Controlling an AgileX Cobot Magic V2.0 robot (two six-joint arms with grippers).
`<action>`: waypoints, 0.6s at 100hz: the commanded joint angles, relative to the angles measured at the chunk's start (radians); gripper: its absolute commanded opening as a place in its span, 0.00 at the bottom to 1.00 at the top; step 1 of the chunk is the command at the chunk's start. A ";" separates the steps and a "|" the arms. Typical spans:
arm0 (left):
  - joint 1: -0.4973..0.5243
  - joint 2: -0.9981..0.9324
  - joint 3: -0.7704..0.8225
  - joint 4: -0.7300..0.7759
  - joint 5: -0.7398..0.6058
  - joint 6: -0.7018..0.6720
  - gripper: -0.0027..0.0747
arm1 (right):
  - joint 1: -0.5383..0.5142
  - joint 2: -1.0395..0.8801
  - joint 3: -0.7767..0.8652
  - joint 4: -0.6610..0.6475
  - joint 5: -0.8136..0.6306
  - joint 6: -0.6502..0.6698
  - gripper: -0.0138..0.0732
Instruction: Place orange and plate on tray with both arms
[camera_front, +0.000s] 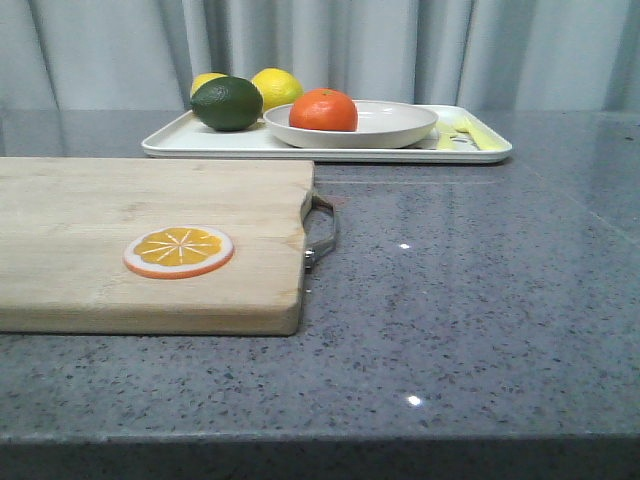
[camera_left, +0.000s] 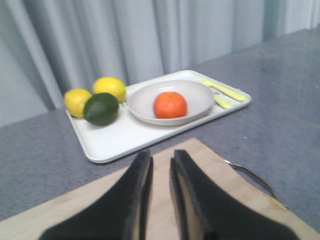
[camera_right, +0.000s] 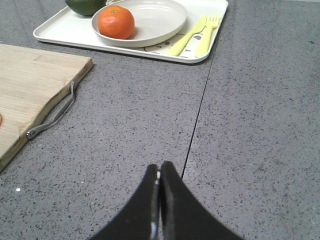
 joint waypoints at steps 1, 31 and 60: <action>0.074 -0.033 0.010 0.000 -0.148 -0.006 0.13 | -0.003 0.006 -0.023 0.015 -0.067 -0.010 0.08; 0.351 -0.199 0.139 0.000 -0.140 -0.006 0.10 | -0.003 0.006 -0.023 0.015 -0.068 -0.010 0.08; 0.519 -0.376 0.296 -0.043 -0.140 -0.006 0.01 | -0.003 0.006 -0.023 0.015 -0.068 -0.010 0.08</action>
